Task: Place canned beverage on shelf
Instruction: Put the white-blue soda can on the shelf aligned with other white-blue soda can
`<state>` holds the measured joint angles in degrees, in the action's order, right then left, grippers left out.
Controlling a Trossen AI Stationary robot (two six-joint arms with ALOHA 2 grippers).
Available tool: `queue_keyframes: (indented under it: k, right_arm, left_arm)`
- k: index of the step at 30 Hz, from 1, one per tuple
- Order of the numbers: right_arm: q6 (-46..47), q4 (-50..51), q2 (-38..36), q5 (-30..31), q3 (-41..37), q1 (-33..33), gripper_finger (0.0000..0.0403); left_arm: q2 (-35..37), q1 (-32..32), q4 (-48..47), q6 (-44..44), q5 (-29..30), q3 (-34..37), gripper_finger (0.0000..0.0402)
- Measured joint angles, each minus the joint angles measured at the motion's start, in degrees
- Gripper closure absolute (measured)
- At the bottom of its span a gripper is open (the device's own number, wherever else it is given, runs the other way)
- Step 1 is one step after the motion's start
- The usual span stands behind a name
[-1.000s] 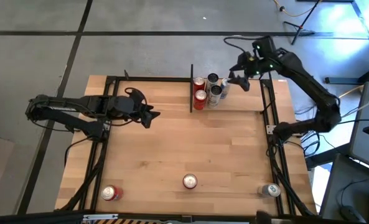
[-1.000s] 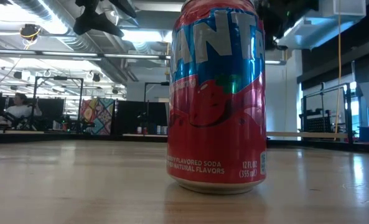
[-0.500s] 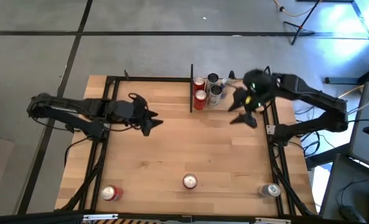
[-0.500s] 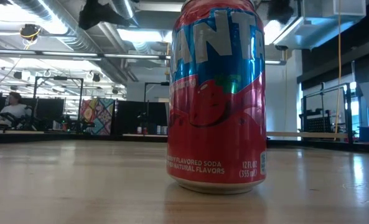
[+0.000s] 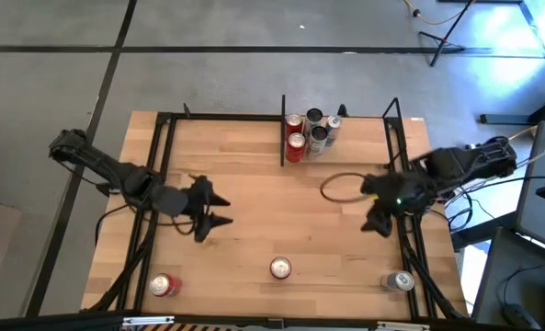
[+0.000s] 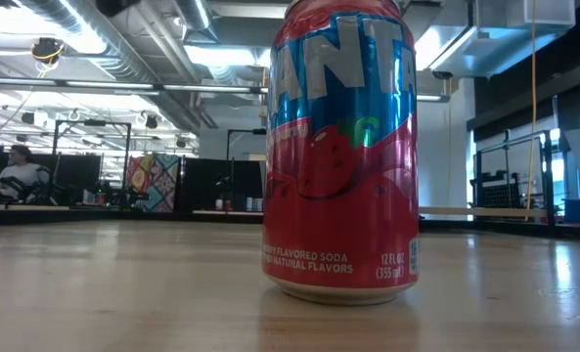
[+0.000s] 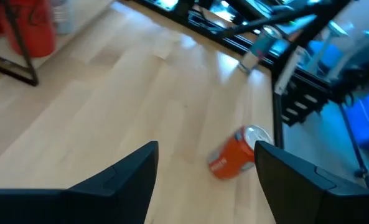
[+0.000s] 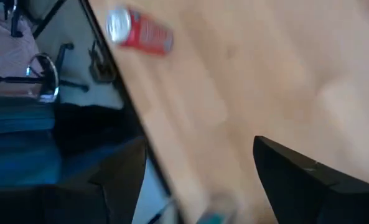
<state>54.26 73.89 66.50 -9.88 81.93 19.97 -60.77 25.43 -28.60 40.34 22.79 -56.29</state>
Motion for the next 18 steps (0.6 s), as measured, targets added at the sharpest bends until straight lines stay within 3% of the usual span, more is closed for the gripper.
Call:
queue_keyframes:
  k: [6, 12, 18]
  right_arm:
    - [25.25, 2.29, 1.31, -4.51, -0.02, 13.85, 0.0123]
    - [44.11, 2.10, 5.40, -3.46, -0.02, 26.76, 0.0123]
    - [47.06, 5.16, 9.31, -5.43, -0.04, 29.57, 0.0123]
  left_arm:
    - [-2.56, 6.57, -0.04, -0.44, 6.37, 0.00, 0.0149]
    - [-6.65, 8.06, -0.01, -0.48, 8.10, 0.00, 0.0149]
    - [-9.91, 8.06, -0.04, -0.42, 7.89, 0.06, 0.0149]
